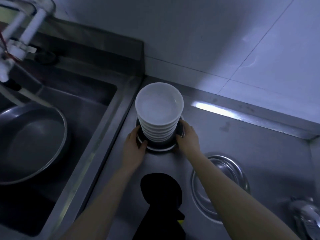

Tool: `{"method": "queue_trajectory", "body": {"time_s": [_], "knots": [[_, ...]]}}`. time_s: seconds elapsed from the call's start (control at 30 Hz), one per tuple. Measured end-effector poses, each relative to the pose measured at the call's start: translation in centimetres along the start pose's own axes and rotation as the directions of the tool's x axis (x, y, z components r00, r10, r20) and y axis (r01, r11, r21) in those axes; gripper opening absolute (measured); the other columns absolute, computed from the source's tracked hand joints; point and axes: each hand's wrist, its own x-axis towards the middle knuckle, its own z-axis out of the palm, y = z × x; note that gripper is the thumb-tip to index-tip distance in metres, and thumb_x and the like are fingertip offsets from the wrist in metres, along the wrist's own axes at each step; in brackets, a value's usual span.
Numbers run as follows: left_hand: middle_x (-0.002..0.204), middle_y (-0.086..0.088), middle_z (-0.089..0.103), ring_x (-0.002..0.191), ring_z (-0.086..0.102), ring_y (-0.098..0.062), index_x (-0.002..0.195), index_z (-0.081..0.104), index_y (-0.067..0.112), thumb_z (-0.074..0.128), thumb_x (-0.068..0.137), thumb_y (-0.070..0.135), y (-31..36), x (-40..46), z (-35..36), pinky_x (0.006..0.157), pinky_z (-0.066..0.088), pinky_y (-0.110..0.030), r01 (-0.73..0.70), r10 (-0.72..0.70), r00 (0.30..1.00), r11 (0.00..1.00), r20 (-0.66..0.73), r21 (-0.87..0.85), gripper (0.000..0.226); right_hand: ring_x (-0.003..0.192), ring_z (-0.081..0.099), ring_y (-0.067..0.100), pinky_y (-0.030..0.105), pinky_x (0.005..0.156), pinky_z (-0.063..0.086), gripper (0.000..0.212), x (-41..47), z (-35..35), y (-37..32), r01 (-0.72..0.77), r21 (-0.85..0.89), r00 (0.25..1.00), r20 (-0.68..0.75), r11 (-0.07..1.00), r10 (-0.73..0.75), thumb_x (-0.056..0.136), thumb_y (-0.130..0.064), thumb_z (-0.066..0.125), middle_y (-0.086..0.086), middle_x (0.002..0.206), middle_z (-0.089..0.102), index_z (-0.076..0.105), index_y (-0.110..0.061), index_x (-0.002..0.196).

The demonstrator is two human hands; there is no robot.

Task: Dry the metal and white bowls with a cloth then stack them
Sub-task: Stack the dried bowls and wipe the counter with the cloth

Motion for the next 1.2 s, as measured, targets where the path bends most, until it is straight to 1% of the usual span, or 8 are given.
{"method": "queue_trajectory", "body": {"time_s": [0.07, 0.23, 0.43, 0.53, 0.73, 0.9, 1.03, 1.2], "knots": [[0.135, -0.002, 0.058, 0.123, 0.056, -0.022, 0.142, 0.046, 0.024, 0.065, 0.082, 0.024, -0.5, 0.3, 0.6, 0.1, 0.05, -0.046, 0.023, -0.022, 1.0, 0.998, 0.011, -0.065, 0.063, 0.125, 0.046, 0.029, 0.024, 0.094, 0.033, 0.069, 0.2, 0.1, 0.3, 0.002, -0.001, 1.0, 0.015, 1.0, -0.002, 0.083, -0.001, 0.052, 0.01, 0.139, 0.046, 0.037, -0.024, 0.146], [0.127, 0.0, 0.059, 0.111, 0.064, -0.027, 0.134, 0.051, 0.035, 0.065, 0.073, 0.03, -2.4, 0.9, 2.2, 0.075, 0.06, -0.051, 0.059, -0.06, 0.998, 0.986, -0.003, -0.155, 0.063, 0.129, 0.045, 0.024, 0.021, 0.099, 0.03, 0.068, 0.1, 0.1, 0.9, 0.016, 0.085, 0.999, -0.035, 0.996, -0.013, 0.081, 0.002, 0.05, 0.006, 0.14, 0.049, 0.042, -0.023, 0.144], [0.122, 0.003, 0.061, 0.104, 0.067, -0.024, 0.131, 0.053, 0.041, 0.064, 0.072, 0.028, -0.6, 0.1, 3.2, 0.079, 0.059, -0.052, 0.01, -0.015, 1.0, 0.984, -0.025, -0.176, 0.061, 0.129, 0.044, 0.022, 0.017, 0.098, 0.027, 0.069, -0.9, -0.9, 2.2, -0.018, 0.114, 0.997, -0.076, 0.993, 0.027, 0.081, 0.004, 0.05, 0.005, 0.141, 0.049, 0.043, -0.022, 0.144], [0.122, 0.006, 0.056, 0.109, 0.061, -0.019, 0.133, 0.052, 0.04, 0.066, 0.073, 0.022, 1.2, -1.0, 4.1, 0.083, 0.058, -0.05, -0.02, 0.013, 0.999, 0.988, -0.045, -0.155, 0.064, 0.129, 0.045, 0.024, 0.023, 0.102, 0.03, 0.068, -1.4, -2.0, 3.1, -0.035, 0.12, 0.995, -0.093, 0.992, 0.046, 0.081, 0.004, 0.05, 0.006, 0.14, 0.049, 0.043, -0.022, 0.143], [0.115, 0.039, 0.042, 0.106, 0.064, -0.029, 0.138, 0.043, 0.045, 0.059, 0.069, 0.036, 3.1, -1.8, 7.5, 0.08, 0.059, -0.053, -0.079, 0.082, 0.996, 0.985, 0.014, -0.151, 0.071, 0.128, 0.046, 0.026, 0.035, 0.106, 0.037, 0.067, -2.6, -4.9, 6.0, -0.063, 0.168, 0.985, -0.146, 0.984, 0.088, 0.081, 0.005, 0.049, 0.007, 0.14, 0.048, 0.044, -0.021, 0.143], [0.131, -0.004, 0.054, 0.116, 0.057, -0.022, 0.145, 0.048, 0.02, 0.066, 0.08, 0.002, 7.0, -2.5, 11.2, 0.097, 0.051, -0.042, -0.107, 0.111, 0.993, 0.991, 0.035, -0.085, 0.07, 0.129, 0.047, 0.027, 0.032, 0.105, 0.035, 0.066, -3.2, -8.6, 9.1, -0.089, 0.2, 0.967, -0.217, 0.976, 0.132, 0.08, 0.004, 0.051, 0.009, 0.139, 0.052, 0.046, -0.019, 0.141], [0.127, 0.0, 0.055, 0.113, 0.051, -0.009, 0.145, 0.047, 0.022, 0.065, 0.084, 0.003, 9.8, -3.1, 15.0, 0.092, 0.038, -0.019, -0.128, 0.135, 0.986, 0.989, 0.102, -0.075, 0.067, 0.13, 0.046, 0.025, 0.035, 0.108, 0.034, 0.065, -3.7, -12.4, 11.7, -0.102, 0.239, 0.953, -0.256, 0.966, 0.164, 0.081, 0.002, 0.052, 0.008, 0.14, 0.051, 0.045, -0.021, 0.142], [0.132, -0.002, 0.057, 0.119, 0.054, -0.016, 0.146, 0.046, 0.024, 0.065, 0.083, 0.005, 13.0, -3.4, 20.2, 0.098, 0.042, -0.027, -0.176, 0.186, 0.966, 0.982, 0.182, -0.073, 0.068, 0.127, 0.049, 0.021, 0.043, 0.106, 0.042, 0.068, -4.0, -16.8, 15.3, -0.13, 0.328, 0.924, -0.302, 0.936, 0.234, 0.076, -0.006, 0.051, 0.0, 0.138, 0.053, 0.047, -0.031, 0.139]]}}
